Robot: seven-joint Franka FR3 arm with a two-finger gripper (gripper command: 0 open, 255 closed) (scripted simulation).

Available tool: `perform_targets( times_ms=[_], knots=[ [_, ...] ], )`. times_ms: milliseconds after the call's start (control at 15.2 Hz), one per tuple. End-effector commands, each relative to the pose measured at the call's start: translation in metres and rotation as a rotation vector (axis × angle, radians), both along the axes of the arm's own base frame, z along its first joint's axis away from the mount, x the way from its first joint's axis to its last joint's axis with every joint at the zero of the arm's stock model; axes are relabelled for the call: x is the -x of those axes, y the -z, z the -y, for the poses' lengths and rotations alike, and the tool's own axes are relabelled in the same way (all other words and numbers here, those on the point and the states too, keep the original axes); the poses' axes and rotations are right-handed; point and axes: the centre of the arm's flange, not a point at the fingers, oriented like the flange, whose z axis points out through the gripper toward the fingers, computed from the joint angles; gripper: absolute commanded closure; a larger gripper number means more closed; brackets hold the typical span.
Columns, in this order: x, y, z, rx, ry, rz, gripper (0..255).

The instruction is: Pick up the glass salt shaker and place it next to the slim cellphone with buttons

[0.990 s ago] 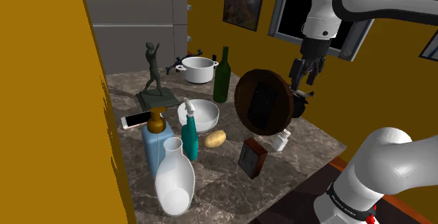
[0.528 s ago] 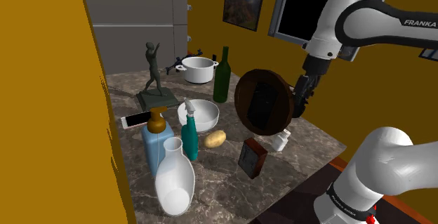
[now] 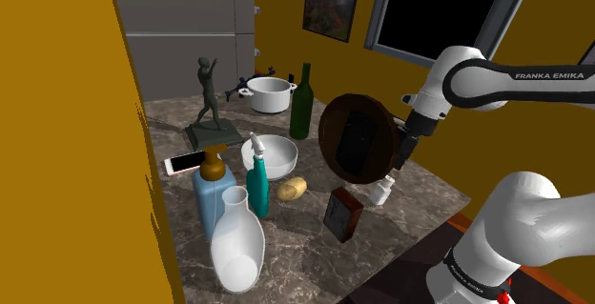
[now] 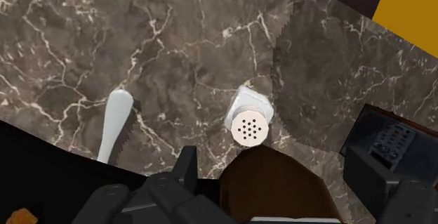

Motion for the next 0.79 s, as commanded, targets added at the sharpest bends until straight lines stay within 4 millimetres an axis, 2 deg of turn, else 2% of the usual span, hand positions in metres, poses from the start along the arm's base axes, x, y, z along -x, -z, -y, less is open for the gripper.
perform_targets(
  times_ms=[0,462,726],
  knots=[
    [-0.003,0.026,0.009,-0.04,-0.06,0.025,0],
    [-0.004,0.061,-0.002,-0.04,-0.06,0.025,0],
    [-0.004,0.064,-0.003,-0.04,-0.06,0.025,0]
  ],
)
